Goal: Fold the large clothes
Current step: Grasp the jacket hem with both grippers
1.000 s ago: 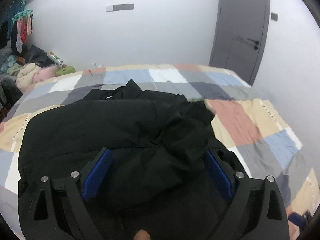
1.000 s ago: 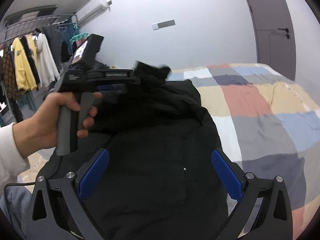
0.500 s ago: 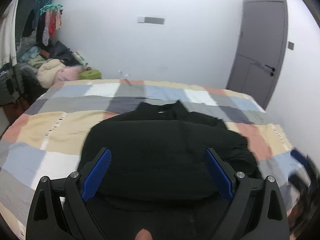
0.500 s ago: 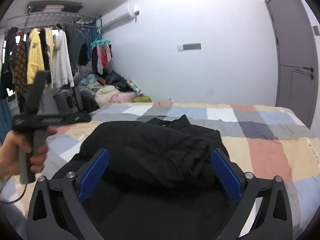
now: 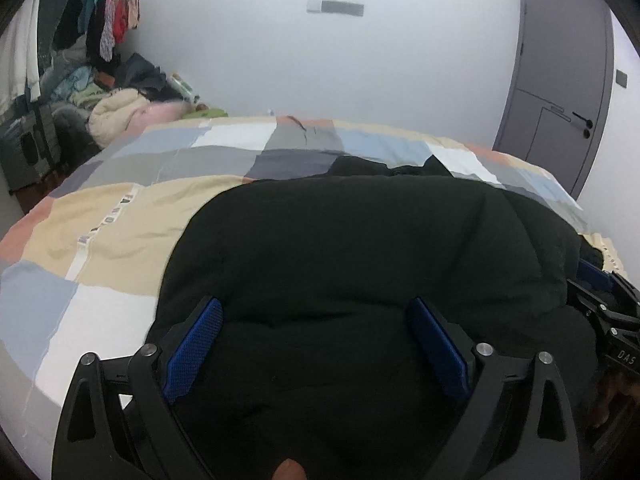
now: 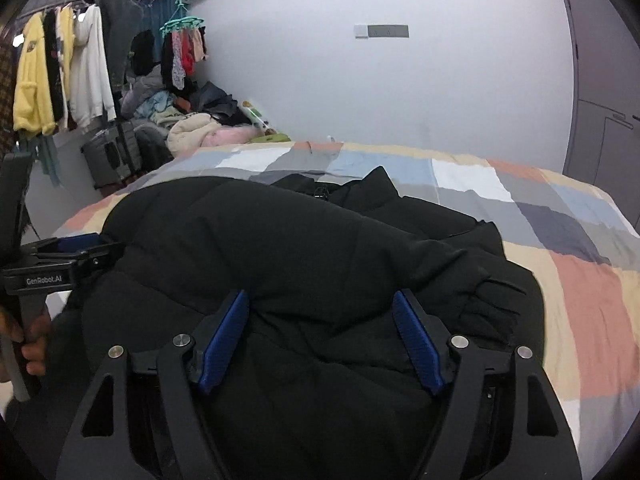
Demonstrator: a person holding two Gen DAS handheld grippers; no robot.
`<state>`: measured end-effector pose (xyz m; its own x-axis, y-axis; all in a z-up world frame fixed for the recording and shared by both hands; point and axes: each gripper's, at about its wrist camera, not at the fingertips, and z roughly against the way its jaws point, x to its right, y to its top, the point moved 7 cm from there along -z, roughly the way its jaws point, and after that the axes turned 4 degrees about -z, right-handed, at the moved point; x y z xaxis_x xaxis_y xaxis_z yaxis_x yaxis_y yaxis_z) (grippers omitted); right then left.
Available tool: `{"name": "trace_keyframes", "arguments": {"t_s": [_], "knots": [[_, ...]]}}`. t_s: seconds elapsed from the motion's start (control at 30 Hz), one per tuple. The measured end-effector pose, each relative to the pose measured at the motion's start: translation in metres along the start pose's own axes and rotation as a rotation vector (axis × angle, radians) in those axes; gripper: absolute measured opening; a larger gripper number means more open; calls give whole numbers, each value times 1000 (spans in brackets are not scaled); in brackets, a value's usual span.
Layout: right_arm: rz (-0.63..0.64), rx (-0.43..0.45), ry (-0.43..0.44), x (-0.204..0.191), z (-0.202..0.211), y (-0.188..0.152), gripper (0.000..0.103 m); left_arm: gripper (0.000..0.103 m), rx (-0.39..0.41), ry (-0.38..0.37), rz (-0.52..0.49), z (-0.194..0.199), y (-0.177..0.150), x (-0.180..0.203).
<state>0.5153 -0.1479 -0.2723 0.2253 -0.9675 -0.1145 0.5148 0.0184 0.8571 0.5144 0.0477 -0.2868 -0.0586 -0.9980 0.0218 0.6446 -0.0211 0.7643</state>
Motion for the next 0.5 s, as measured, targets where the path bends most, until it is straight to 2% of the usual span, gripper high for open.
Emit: {"name": "trace_keyframes", "arguments": {"t_s": [0.2,0.5], "knots": [[-6,7,15,6,-17,-7,75,103,31,-23,22,-22,-8,2],[-17,37,9,9,-34,-18,75,103,-26,-31,4,-41,-9,9]]}}
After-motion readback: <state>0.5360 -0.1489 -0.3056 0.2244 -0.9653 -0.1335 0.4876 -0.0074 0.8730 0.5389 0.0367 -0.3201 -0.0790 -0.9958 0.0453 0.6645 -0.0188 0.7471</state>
